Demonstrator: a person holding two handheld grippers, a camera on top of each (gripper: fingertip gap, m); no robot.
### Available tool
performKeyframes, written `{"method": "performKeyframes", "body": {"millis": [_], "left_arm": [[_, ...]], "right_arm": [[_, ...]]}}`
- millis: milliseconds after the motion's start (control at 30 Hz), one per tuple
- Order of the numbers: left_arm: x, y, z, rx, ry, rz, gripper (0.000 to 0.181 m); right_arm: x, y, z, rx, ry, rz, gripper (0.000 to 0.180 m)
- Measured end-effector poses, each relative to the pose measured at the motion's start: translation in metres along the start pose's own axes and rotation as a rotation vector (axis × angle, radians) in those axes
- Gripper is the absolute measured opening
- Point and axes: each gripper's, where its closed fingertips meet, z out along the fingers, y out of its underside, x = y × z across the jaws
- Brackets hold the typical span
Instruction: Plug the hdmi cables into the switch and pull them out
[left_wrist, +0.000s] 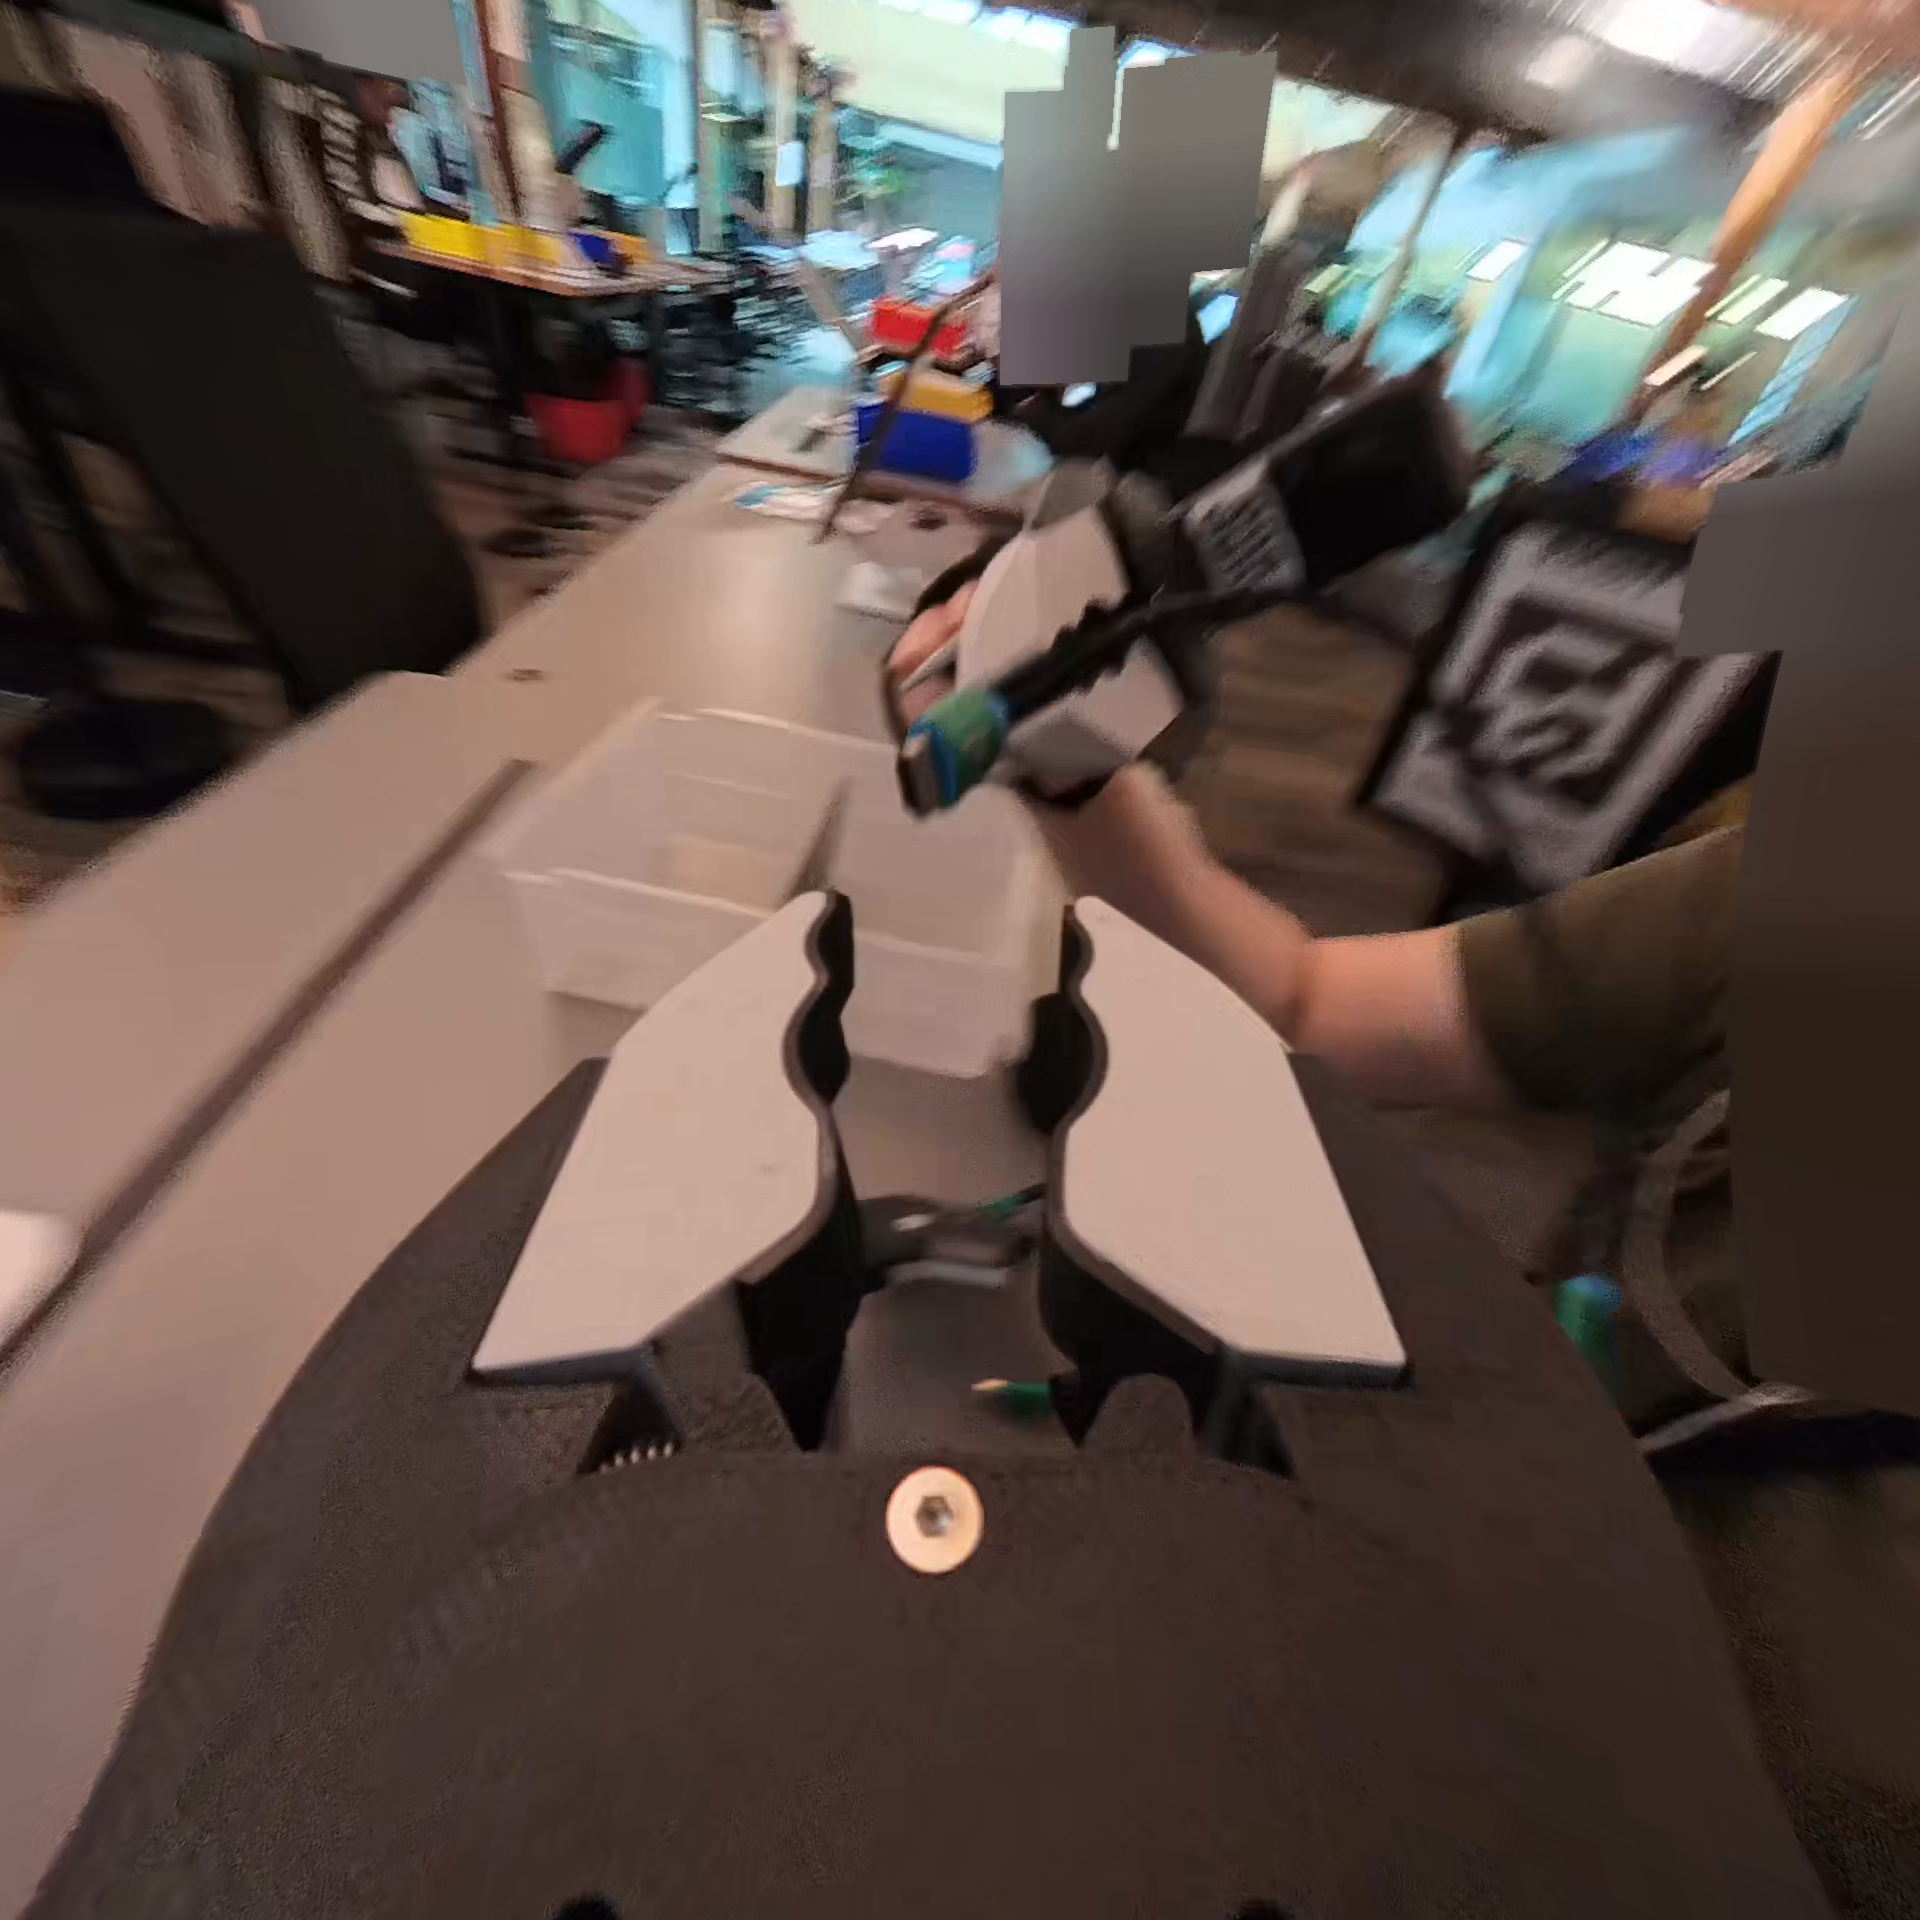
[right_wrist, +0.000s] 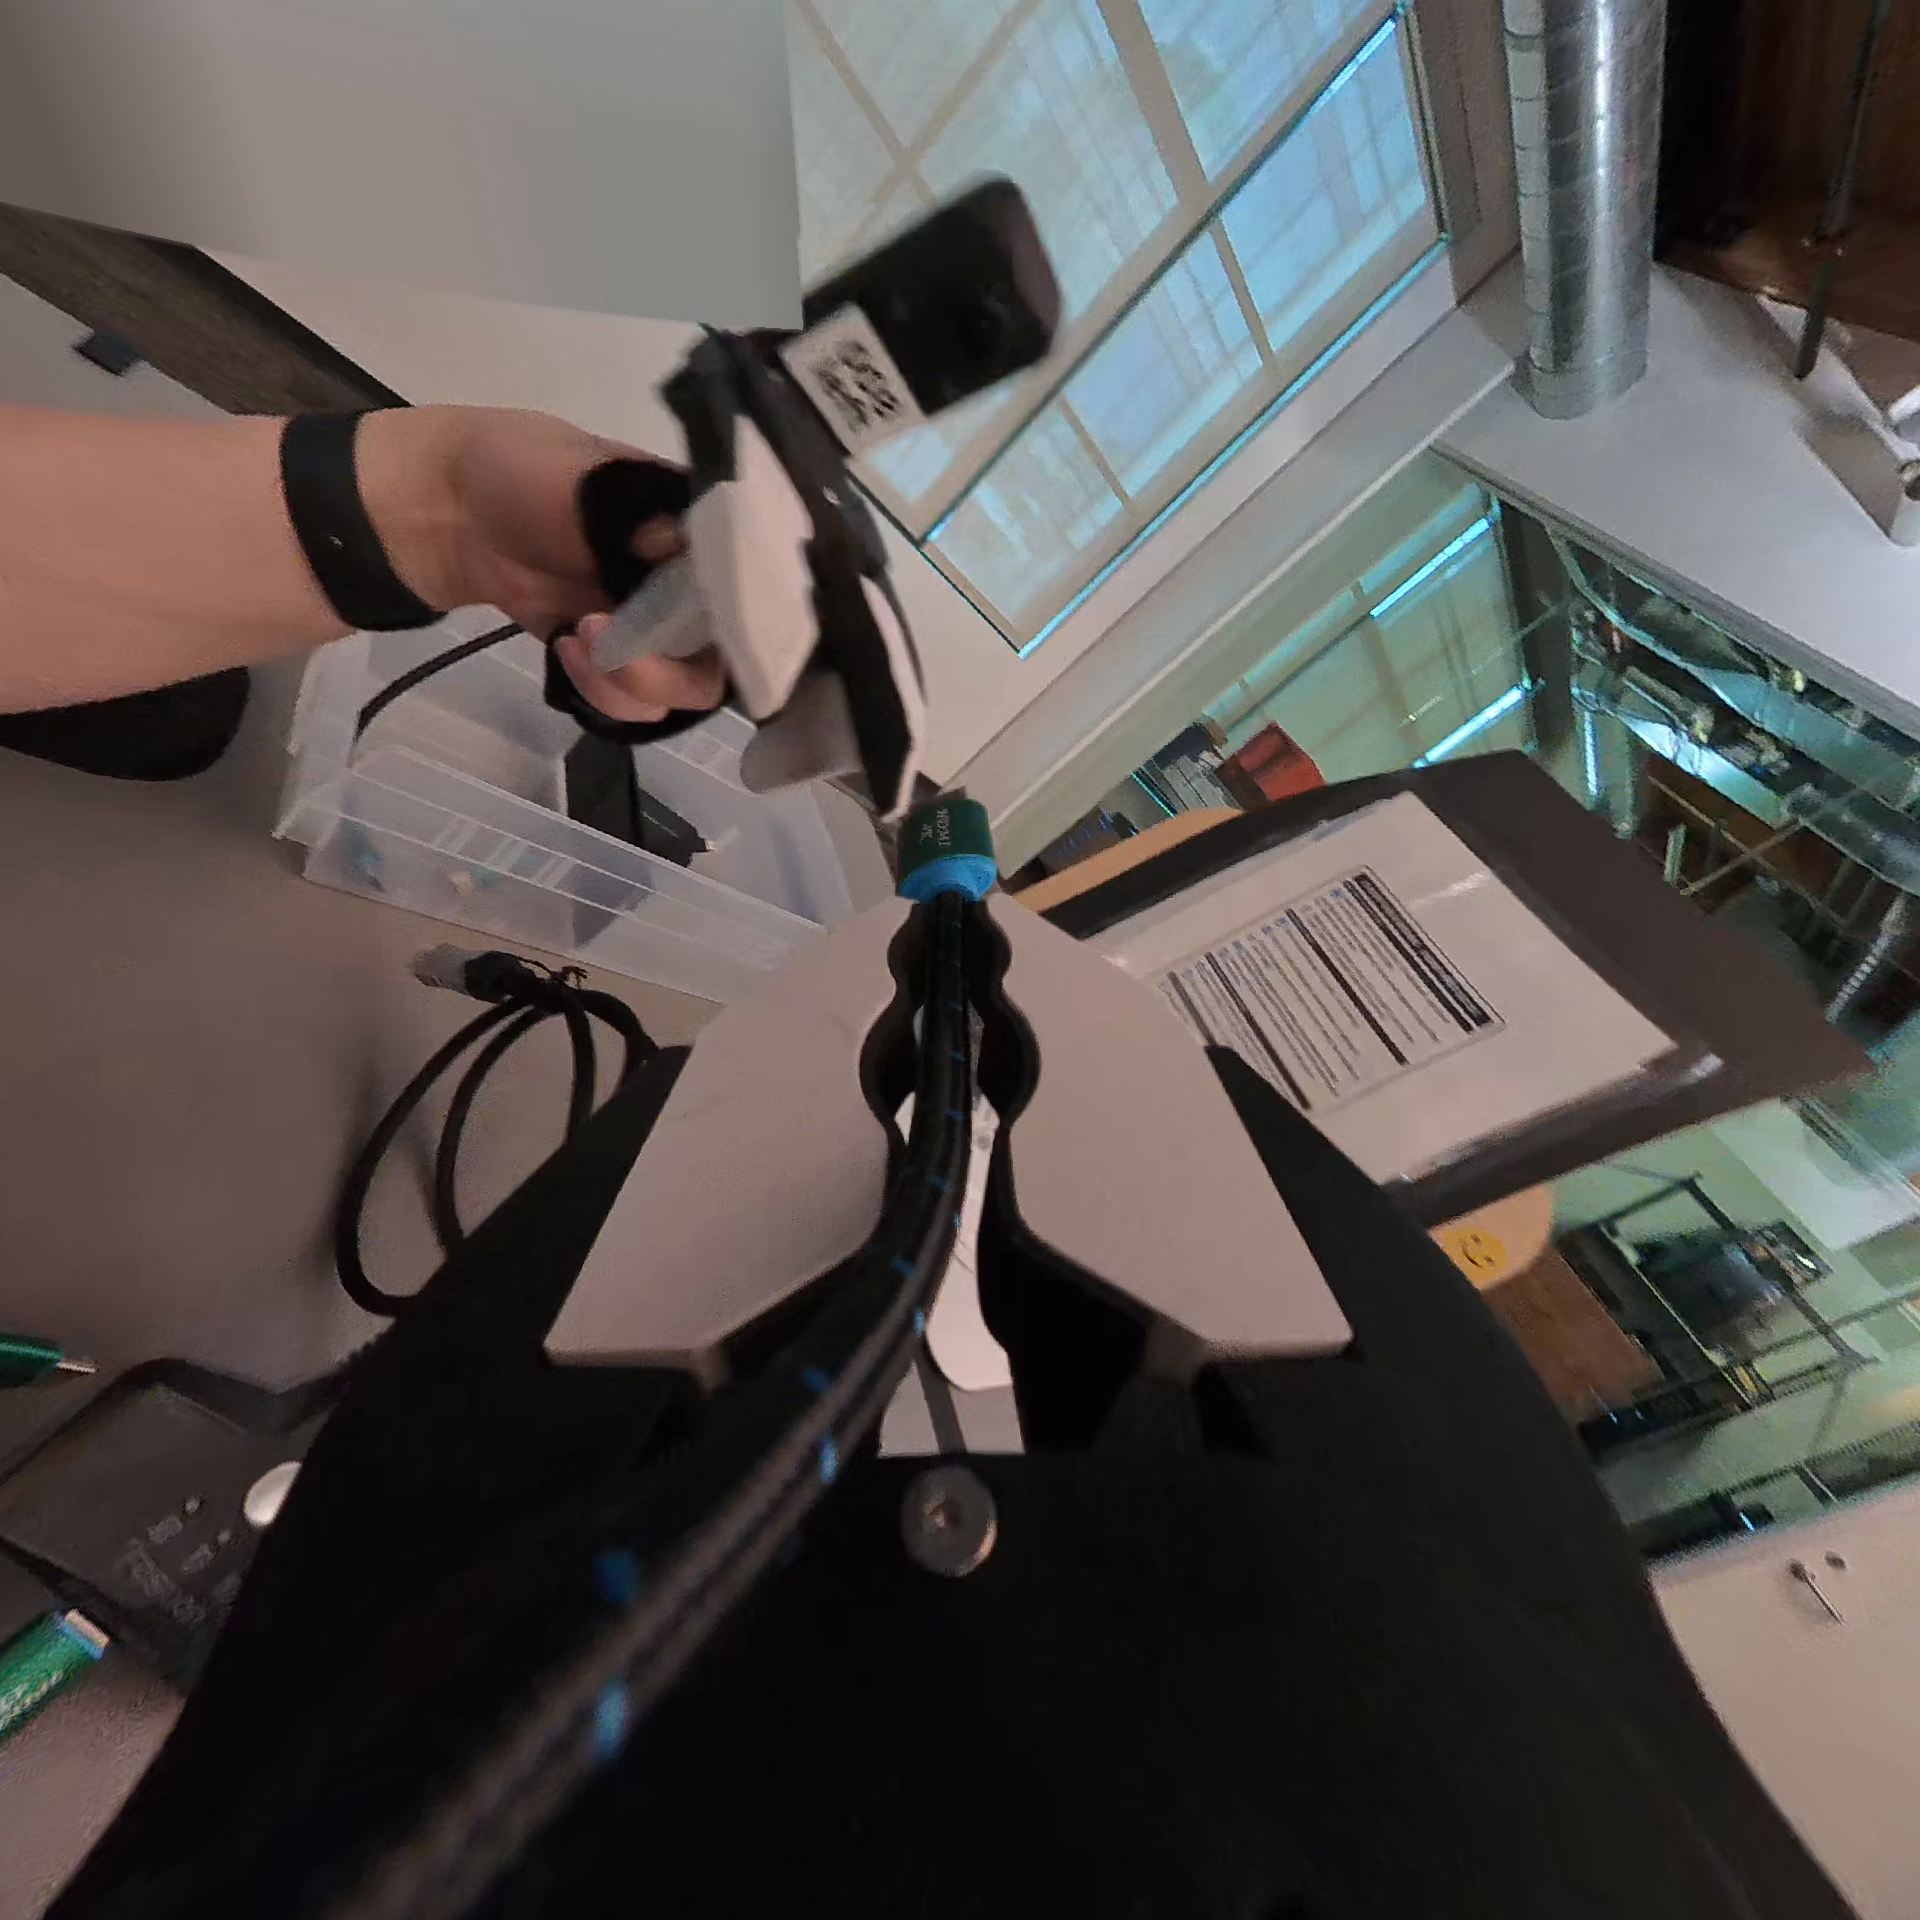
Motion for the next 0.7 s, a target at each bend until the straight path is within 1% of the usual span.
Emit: {"method": "performKeyframes", "body": {"millis": [67,100,133,200,267,367,500,600,700], "left_arm": [[-0.003,0.008,0.003,-0.035,-0.118,0.179,0.043],[0.0,0.014,0.006,-0.054,-0.145,0.277,0.049],[0.003,0.019,0.013,-0.079,-0.165,0.367,0.049],[0.012,0.041,0.03,-0.198,-0.147,0.496,0.055],[0.016,0.065,0.048,-0.325,-0.129,0.574,0.062],[0.025,0.097,0.073,-0.455,-0.061,0.637,0.065],[0.024,0.132,0.093,-0.626,-0.059,0.705,0.071],[0.031,0.151,0.104,-0.694,-0.031,0.707,0.069],[0.029,0.163,0.109,-0.748,-0.04,0.735,0.073]], "right_arm": [[0.011,0.0,-0.014,-0.003,0.027,0.01,0.009],[0.016,-0.001,-0.021,-0.001,0.041,0.014,0.009],[0.021,-0.001,-0.029,-0.003,0.056,0.016,0.008],[0.03,-0.003,-0.044,-0.001,0.089,0.014,0.008],[0.04,-0.006,-0.06,0.003,0.128,0.017,0.008],[0.053,-0.008,-0.084,0.018,0.188,0.033,0.008],[0.071,-0.005,-0.113,0.029,0.268,0.073,0.008],[0.079,-0.006,-0.129,0.051,0.308,0.098,0.008],[0.078,-0.012,-0.141,0.077,0.307,0.095,0.008]]}}
